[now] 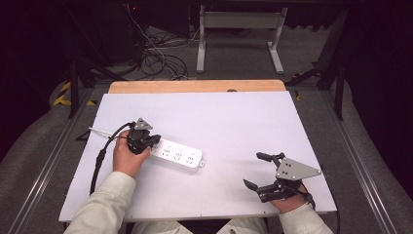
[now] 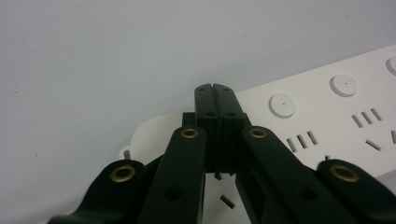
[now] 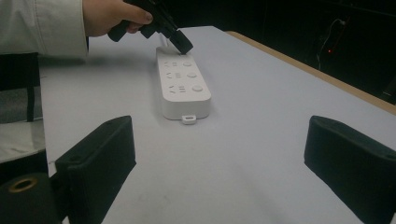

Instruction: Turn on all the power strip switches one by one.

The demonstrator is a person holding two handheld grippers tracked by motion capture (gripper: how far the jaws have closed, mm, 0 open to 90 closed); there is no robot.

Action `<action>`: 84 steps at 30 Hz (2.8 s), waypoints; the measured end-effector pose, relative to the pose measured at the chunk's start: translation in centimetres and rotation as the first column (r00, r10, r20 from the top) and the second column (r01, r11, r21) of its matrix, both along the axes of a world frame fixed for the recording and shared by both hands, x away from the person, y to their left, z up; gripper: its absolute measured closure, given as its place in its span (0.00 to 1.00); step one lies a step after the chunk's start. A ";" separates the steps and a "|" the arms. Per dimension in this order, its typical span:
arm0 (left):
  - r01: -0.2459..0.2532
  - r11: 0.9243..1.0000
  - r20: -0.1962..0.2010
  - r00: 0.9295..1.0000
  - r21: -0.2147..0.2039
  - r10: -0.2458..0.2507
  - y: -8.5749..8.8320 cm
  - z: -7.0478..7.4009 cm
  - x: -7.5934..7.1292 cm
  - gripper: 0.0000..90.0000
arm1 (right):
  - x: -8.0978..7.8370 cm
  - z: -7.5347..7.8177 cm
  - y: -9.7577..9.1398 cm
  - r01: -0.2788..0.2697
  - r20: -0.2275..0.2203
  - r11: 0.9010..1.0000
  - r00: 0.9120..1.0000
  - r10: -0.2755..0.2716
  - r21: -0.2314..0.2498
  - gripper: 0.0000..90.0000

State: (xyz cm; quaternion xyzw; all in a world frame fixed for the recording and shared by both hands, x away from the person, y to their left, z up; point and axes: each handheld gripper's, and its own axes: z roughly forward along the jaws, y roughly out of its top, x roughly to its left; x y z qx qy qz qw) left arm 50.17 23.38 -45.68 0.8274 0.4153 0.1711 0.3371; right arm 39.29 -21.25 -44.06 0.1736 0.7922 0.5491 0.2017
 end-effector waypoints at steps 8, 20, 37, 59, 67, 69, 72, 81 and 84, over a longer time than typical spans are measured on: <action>-0.002 1.000 0.003 1.000 0.014 0.002 -0.2 -0.1 0.0 1.00 | 0.0 0.0 0.0 0.000 0.001 1.000 1.000 0.000 -0.003 0.10; -0.013 0.999 0.013 1.000 0.037 0.012 -0.6 -0.1 -0.2 1.00 | -0.1 0.0 0.1 -0.002 -0.001 1.000 1.000 0.002 -0.004 0.10; -0.032 0.999 -0.002 0.999 0.035 0.032 -0.7 -0.2 -0.2 1.00 | -0.2 0.0 0.2 -0.007 -0.001 1.000 1.000 0.007 -0.006 0.10; 0.059 0.996 0.071 0.996 -0.069 -0.054 -3.4 1.4 -2.3 1.00 | 0.0 -0.1 0.1 -0.007 -0.001 1.000 1.000 0.007 -0.003 0.10; 0.042 0.998 0.046 0.998 -0.047 -0.040 -3.7 0.4 -1.9 1.00 | 0.0 -0.1 0.1 -0.009 -0.001 1.000 1.000 0.009 -0.003 0.10; 0.040 0.998 0.044 0.998 -0.045 -0.038 -3.7 0.2 -1.9 1.00 | 0.0 -0.1 0.1 -0.010 0.002 1.000 1.000 0.010 -0.005 0.10; 0.030 0.999 0.047 0.999 -0.031 -0.028 -3.5 0.0 -1.8 1.00 | -0.1 -0.1 0.1 -0.010 -0.003 1.000 1.000 0.010 -0.007 0.10; 0.010 0.999 0.049 0.999 -0.044 -0.007 -3.2 -0.6 -1.6 1.00 | 0.0 -0.1 0.1 -0.013 -0.002 1.000 1.000 0.013 -0.010 0.10; 0.027 0.999 0.053 0.998 -0.047 -0.025 -3.4 -0.6 -1.6 1.00 | 0.0 -0.1 0.1 -0.014 -0.005 1.000 1.000 0.014 -0.010 0.10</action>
